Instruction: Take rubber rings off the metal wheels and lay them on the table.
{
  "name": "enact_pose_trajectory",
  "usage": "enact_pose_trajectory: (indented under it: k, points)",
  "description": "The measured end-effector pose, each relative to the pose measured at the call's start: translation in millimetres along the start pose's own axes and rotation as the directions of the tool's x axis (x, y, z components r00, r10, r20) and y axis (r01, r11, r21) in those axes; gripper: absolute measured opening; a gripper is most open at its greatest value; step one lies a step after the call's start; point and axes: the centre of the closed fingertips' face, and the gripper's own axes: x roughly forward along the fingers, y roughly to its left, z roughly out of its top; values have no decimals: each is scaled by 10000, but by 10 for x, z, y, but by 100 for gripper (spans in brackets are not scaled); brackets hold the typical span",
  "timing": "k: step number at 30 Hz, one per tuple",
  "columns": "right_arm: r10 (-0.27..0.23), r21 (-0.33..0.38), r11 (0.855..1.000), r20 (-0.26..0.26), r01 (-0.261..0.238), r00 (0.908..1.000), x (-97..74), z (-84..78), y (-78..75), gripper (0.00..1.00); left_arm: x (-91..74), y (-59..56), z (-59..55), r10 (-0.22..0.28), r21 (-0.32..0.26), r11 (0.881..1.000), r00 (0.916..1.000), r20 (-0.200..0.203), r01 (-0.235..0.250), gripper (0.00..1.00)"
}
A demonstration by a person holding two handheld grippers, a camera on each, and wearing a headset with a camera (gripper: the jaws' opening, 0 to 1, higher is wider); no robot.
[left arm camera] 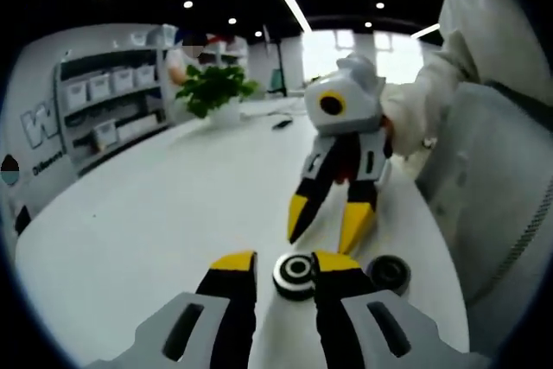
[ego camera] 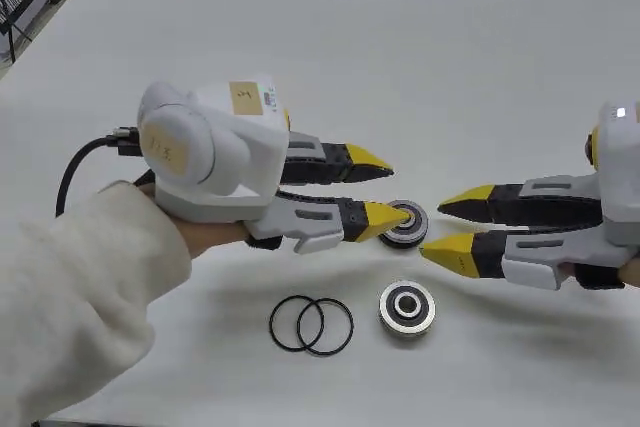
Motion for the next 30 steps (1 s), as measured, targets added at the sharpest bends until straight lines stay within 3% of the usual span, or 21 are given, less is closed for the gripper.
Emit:
enact_pose_trajectory:
  k: [7, 14, 25, 30]
  points:
    - [48, -301, 9995, -161, -53, 9999, 35, -12, -6, 28, 69, -74, -93, -328, 34, 9995, 9992, -243, 328, 24]
    - [41, -478, 9988, -167, -49, 9999, 58, 5, -20, 28, 101, -49, -151, -371, -96, 9993, 9986, -375, 367, 20]
    - [-3, -841, 9965, -183, -13, 9998, 98, 19, -19, 25, 113, -47, -193, -458, -613, 9971, 9985, -284, 440, 15]
    - [-15, -997, 9950, -205, -6, 9998, 115, 20, -7, 24, 108, -60, -197, -421, -468, 9981, 9989, -221, 411, 15]
